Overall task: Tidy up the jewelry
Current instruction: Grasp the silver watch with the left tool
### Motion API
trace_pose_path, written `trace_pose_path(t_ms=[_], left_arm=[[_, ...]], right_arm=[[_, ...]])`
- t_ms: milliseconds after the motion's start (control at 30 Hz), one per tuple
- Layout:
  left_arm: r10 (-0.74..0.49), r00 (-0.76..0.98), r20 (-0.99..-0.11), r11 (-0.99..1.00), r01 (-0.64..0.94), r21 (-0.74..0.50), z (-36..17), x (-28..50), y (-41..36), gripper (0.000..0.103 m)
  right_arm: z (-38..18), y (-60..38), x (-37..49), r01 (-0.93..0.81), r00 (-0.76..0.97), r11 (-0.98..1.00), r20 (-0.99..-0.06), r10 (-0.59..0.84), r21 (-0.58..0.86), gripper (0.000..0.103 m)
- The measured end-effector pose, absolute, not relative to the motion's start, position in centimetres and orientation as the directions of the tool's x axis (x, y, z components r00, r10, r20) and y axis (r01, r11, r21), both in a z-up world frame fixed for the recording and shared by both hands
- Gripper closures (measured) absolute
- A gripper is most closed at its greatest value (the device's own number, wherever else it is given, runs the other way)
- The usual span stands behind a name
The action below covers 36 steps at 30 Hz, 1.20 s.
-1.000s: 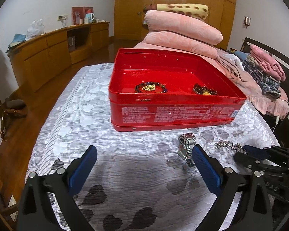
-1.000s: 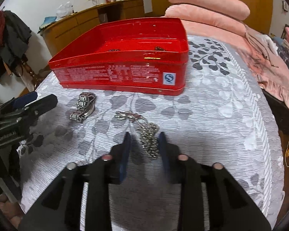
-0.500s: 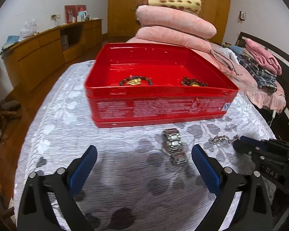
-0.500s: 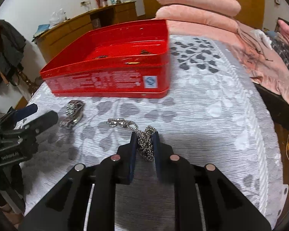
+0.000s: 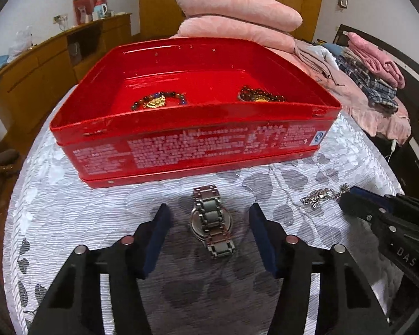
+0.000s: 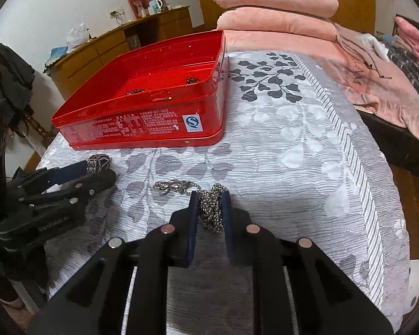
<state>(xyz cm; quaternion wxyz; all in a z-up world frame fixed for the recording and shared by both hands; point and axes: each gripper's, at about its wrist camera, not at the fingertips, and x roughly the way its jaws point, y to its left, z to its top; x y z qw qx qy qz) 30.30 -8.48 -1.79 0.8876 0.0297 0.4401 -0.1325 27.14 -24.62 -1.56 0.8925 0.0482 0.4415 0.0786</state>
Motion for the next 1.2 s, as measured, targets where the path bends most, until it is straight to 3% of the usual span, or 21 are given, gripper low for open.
trace_pose_path(t_ms=[133,200,267,533,633,767,867,933,1000,1200], left_arm=[[-0.225,0.578,-0.784,0.963,0.255,-0.088,-1.7,29.4,-8.4,0.045],[-0.219,0.585,-0.781,0.966,0.241,-0.09,-1.6,29.3,-8.2,0.064],[-0.216,0.589,-0.779,0.971,0.214,-0.107,-1.6,29.4,-7.6,0.071],[-0.247,0.596,-0.764,0.966,0.215,-0.145,-1.3,28.6,-7.0,0.072],[-0.251,0.595,-0.764,0.965,0.217,-0.148,-1.3,28.1,-6.7,0.072],[-0.241,0.587,-0.773,0.966,0.223,-0.132,-1.4,28.3,-6.9,0.071],[-0.224,0.589,-0.777,0.968,0.225,-0.108,-1.5,28.4,-7.3,0.071],[-0.22,0.592,-0.775,0.969,0.225,-0.103,-1.5,28.3,-7.4,0.071],[-0.23,0.593,-0.771,0.968,0.223,-0.117,-1.4,28.3,-7.3,0.071],[-0.241,0.616,-0.75,0.966,0.223,-0.128,-0.8,27.4,-6.8,0.071]], right_arm=[[-1.6,-24.6,27.1,-0.099,0.597,0.982,-0.779,0.19,0.163,0.087],[-1.6,-24.6,27.1,-0.099,0.597,0.982,-0.779,0.189,0.162,0.087],[-1.6,-24.7,27.1,-0.1,0.599,0.982,-0.778,0.19,0.163,0.087],[-1.5,-24.7,27.0,-0.104,0.601,0.981,-0.776,0.193,0.164,0.087],[-1.5,-24.5,26.9,-0.11,0.598,0.981,-0.778,0.193,0.159,0.084],[-1.8,-23.9,27.1,-0.134,0.579,0.979,-0.791,0.201,0.151,0.072],[-1.8,-23.6,27.2,-0.145,0.576,0.98,-0.794,0.196,0.137,0.07],[-1.8,-23.3,27.1,-0.149,0.578,0.982,-0.796,0.183,0.117,0.072],[-1.7,-23.3,27.0,-0.138,0.584,0.986,-0.796,0.158,0.095,0.087],[-0.7,-23.4,25.8,-0.138,0.611,0.985,-0.774,0.167,0.104,0.088]])
